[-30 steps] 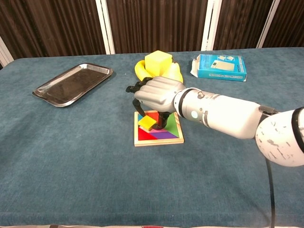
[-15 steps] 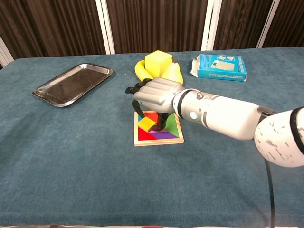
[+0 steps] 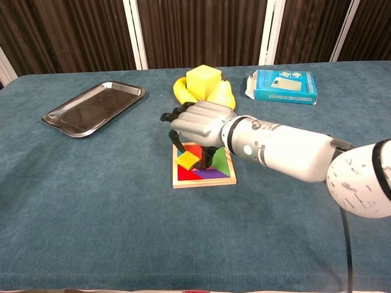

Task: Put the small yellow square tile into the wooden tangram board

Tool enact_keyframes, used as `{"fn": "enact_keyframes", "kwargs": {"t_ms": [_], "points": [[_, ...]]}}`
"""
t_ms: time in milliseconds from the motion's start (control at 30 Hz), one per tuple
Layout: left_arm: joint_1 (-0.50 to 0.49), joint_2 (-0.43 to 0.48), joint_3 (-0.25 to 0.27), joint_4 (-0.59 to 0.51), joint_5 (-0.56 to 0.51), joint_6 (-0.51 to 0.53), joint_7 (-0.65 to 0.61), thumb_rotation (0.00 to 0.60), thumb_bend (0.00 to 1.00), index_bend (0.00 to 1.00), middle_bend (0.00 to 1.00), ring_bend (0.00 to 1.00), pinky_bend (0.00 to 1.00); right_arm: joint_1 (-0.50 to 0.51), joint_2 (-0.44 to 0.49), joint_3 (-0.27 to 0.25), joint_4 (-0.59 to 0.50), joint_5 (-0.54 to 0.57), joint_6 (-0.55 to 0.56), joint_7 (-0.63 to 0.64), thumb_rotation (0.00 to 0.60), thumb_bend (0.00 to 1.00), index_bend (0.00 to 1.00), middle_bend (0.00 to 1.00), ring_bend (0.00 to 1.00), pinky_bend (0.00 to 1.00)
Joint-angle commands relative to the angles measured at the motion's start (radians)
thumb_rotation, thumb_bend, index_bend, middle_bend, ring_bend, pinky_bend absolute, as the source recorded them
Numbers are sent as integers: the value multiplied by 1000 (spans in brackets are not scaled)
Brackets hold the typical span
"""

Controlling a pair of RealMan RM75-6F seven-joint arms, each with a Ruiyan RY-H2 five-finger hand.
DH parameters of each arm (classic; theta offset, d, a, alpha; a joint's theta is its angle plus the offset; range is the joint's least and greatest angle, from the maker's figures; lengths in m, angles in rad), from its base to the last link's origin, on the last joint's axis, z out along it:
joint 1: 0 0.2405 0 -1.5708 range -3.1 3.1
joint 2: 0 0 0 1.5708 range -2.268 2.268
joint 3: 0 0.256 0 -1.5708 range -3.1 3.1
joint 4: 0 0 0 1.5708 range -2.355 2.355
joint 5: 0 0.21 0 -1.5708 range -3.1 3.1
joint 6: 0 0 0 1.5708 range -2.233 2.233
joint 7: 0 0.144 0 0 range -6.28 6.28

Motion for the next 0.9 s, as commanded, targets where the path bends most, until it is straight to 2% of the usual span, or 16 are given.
{"fn": "enact_keyframes", "kwargs": {"t_ms": [33,300,700,767,867,900], "points": [[-1,1,-1,-1,-1,-2,1,600,489,0,0,4,0,1,1,-1,-2,6,1,-4,600,409,589,110,0,0],[-3,1,-1,-3,-2,-7,2,600,490,0,0,4,0,3,6,-8,-13,17,10,-14,600,409,538,110,0,0],[2,8,2,4,7,8,-13,600,489,0,0,4,0,-6,38,-23,-64,4,39,-13,600,409,521,110,0,0],[3,4,3,3,11,11,-9,600,489,0,0,4,0,-19,62,-24,-103,-5,62,-8,600,409,503,109,0,0],[2,3,2,2,9,10,-7,600,488,0,0,4,0,-85,160,-46,-263,-60,174,9,600,408,396,89,0,0],[1,2,3,3,13,9,-8,600,487,0,0,4,0,-136,224,-72,-361,-102,254,17,600,409,320,64,0,0]]}}
